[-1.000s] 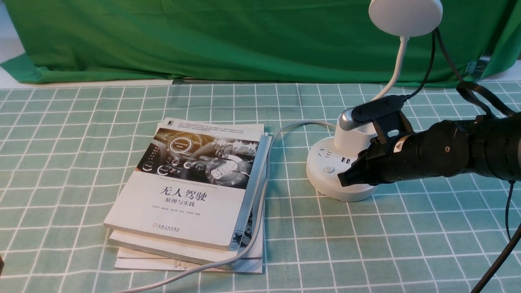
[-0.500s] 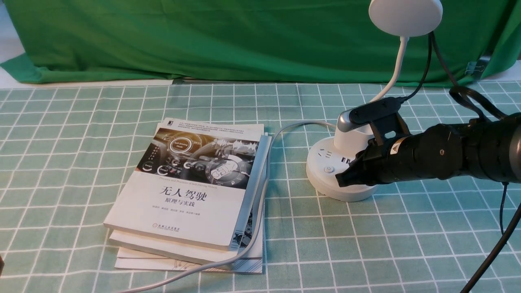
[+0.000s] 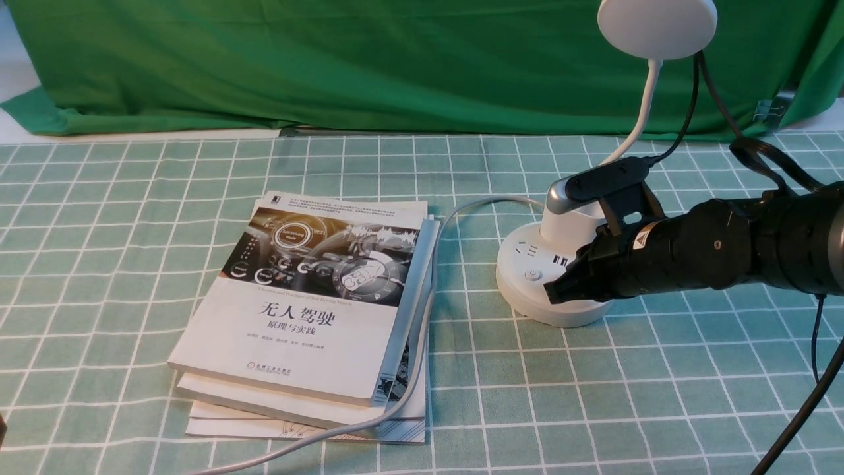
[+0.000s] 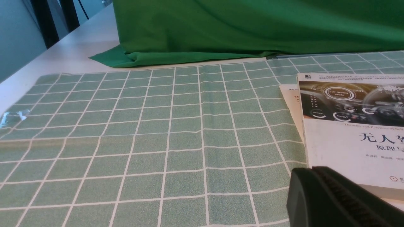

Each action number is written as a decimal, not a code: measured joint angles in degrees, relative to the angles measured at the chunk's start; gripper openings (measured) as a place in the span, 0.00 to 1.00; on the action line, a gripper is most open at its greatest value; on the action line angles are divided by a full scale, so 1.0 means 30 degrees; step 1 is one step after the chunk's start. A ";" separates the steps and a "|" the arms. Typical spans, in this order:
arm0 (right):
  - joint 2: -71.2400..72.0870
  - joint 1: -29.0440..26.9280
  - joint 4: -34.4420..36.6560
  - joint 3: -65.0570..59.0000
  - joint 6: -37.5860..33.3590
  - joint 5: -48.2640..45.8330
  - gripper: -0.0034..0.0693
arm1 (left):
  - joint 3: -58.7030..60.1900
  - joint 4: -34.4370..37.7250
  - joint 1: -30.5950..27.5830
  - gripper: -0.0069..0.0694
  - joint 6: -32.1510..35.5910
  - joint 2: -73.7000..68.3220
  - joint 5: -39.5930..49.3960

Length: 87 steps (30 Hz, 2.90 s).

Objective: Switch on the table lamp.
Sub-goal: 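Press the button on the base of the white desk lamp with the right gripper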

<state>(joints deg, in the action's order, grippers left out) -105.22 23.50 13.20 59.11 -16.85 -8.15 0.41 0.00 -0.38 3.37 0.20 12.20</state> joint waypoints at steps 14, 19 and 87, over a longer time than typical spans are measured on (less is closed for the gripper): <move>0.0266 0.0033 0.0000 -0.0034 -0.0020 -0.0167 0.09 | 0.0000 0.0000 0.0000 0.12 0.0000 0.0000 0.0000; 0.0104 0.0171 0.0000 -0.0034 -0.0037 -0.0167 0.09 | 0.0000 0.0000 0.0000 0.12 0.0000 0.0000 0.0000; -0.0140 0.0134 0.0085 0.0135 -0.0302 -0.1306 0.09 | 0.0000 0.0000 0.0000 0.12 0.0000 0.0000 0.0000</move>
<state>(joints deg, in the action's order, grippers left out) -105.64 23.90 13.45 59.51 -17.76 -12.07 0.41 0.00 -0.38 3.37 0.20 12.20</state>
